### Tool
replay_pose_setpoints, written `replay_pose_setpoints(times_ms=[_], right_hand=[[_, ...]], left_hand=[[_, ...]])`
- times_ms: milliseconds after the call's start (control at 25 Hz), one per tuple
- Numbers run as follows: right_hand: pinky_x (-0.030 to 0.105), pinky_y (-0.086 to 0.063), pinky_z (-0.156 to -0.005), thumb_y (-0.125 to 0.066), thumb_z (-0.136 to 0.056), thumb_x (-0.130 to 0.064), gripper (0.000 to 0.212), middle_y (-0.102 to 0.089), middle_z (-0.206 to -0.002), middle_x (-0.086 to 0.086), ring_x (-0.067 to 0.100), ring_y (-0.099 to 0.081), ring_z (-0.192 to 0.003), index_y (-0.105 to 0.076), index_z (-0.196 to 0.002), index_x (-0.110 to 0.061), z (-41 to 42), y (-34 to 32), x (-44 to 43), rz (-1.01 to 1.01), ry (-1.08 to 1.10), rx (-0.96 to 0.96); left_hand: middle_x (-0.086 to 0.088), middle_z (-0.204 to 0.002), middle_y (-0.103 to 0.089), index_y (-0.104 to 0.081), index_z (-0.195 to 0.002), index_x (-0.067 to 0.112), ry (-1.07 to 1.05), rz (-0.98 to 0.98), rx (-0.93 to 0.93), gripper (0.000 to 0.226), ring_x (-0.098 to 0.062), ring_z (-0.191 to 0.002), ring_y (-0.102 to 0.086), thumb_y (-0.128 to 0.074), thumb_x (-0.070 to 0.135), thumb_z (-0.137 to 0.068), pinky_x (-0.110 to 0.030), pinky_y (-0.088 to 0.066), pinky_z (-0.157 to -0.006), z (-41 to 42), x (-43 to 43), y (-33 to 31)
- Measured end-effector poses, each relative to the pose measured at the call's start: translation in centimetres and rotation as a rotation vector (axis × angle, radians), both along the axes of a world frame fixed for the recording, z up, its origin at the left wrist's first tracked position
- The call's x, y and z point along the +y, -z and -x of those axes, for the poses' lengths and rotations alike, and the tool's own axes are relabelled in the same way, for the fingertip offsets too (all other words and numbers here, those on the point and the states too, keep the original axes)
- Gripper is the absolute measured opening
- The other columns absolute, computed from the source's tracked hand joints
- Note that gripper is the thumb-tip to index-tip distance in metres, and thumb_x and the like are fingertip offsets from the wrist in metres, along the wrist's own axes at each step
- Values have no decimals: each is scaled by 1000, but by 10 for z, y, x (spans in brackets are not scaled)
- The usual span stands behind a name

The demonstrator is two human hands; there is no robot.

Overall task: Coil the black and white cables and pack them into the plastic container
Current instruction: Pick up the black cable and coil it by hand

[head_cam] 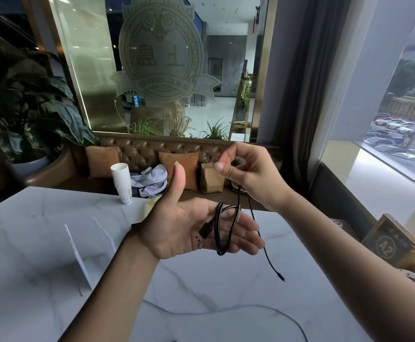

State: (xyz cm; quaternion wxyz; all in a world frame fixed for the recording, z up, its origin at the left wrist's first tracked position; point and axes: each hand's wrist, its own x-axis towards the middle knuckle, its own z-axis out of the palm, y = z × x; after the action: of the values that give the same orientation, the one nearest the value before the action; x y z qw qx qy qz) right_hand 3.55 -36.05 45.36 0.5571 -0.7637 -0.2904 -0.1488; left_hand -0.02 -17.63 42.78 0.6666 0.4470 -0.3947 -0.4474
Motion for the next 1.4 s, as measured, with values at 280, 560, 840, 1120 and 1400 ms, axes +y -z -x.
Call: replay_pose_setpoints(times_ms=[280,560,840,1120,1400], right_hand=[[28,-34,-45,-72,-88,-11,12,-55,-75,4,14,-39,-46,-62,-81,-11,-10,-4,3,-2,82,-61],[13,-44,-59,-48,-99,2,26,-49,-71,-7,-4,-52,-59,-49,-76,-12,5,23,8,34,83,107],[20,-32,-46,-42,-104,-33,39,-38,-49,-15,8,-33,-44,-54,-74,-11,28,48,1,262,-32,282],[28,-39,-51,-53,-100,-34,23,-43,-56,-6,17,-40,-54,-48,-77,-35,41,25,-12,740,61,-125],[39,-53,-63,-61,-88,-41,12,-58,-79,-17,12,-56,-71,-65,-89,-30,37,-20,-13,821,114,-413]], left_hand=[[-22,-121,-64,-54,-123,-3,-2,23,-55,101,-30,-109,-64,-39,83,-73,-27,-49,-84,3,-20,7],[-29,-144,-45,-36,-140,-13,-111,503,153,106,-38,-138,-39,-48,73,-79,-36,-34,-112,-2,-22,1],[-22,-149,-43,-33,-144,-7,-616,578,59,109,-28,-140,-41,-24,81,-80,-37,-31,-116,-11,4,-14],[-12,-154,-39,-27,-149,0,-891,362,-51,101,-18,-139,-42,-12,72,-79,-37,-27,-117,-22,8,0],[-6,-150,-42,-32,-147,8,-733,-120,-137,118,-7,-124,-54,-15,90,-63,-26,-33,-111,-29,9,8]])
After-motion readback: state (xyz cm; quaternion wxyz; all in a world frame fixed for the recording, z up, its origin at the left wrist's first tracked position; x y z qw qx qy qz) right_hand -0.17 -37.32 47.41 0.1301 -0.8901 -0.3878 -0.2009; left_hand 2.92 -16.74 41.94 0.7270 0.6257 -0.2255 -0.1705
